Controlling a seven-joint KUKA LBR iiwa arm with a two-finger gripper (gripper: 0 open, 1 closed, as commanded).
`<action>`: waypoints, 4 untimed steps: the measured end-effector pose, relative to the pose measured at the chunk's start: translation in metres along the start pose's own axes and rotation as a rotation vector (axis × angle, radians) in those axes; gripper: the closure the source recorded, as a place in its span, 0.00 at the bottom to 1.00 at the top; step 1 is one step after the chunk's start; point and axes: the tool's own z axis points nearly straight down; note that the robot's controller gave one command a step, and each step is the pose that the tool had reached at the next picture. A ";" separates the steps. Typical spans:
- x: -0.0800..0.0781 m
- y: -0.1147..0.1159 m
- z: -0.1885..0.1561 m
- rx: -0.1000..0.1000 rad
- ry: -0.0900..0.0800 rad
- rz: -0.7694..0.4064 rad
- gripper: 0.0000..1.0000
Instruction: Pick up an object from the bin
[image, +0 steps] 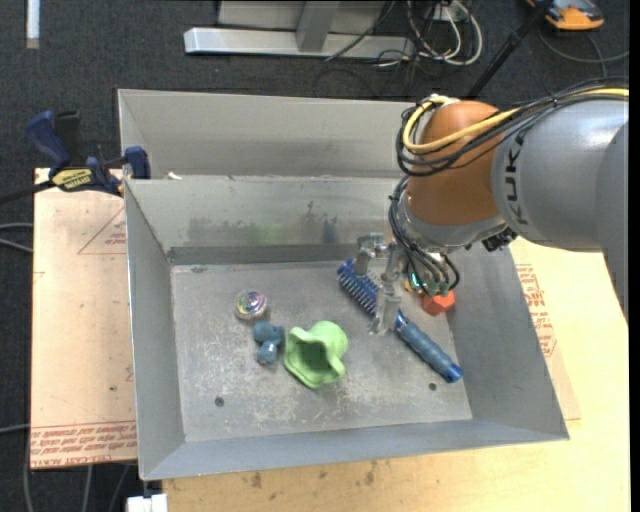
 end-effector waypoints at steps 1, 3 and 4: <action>-0.005 -0.023 0.064 0.000 -0.010 0.247 0.00; -0.007 -0.022 0.063 0.000 -0.009 0.242 0.00; -0.008 -0.021 0.063 0.000 -0.009 0.240 0.00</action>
Offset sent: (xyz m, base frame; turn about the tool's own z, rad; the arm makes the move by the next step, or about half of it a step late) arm 0.0042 -0.0229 -0.0633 0.2475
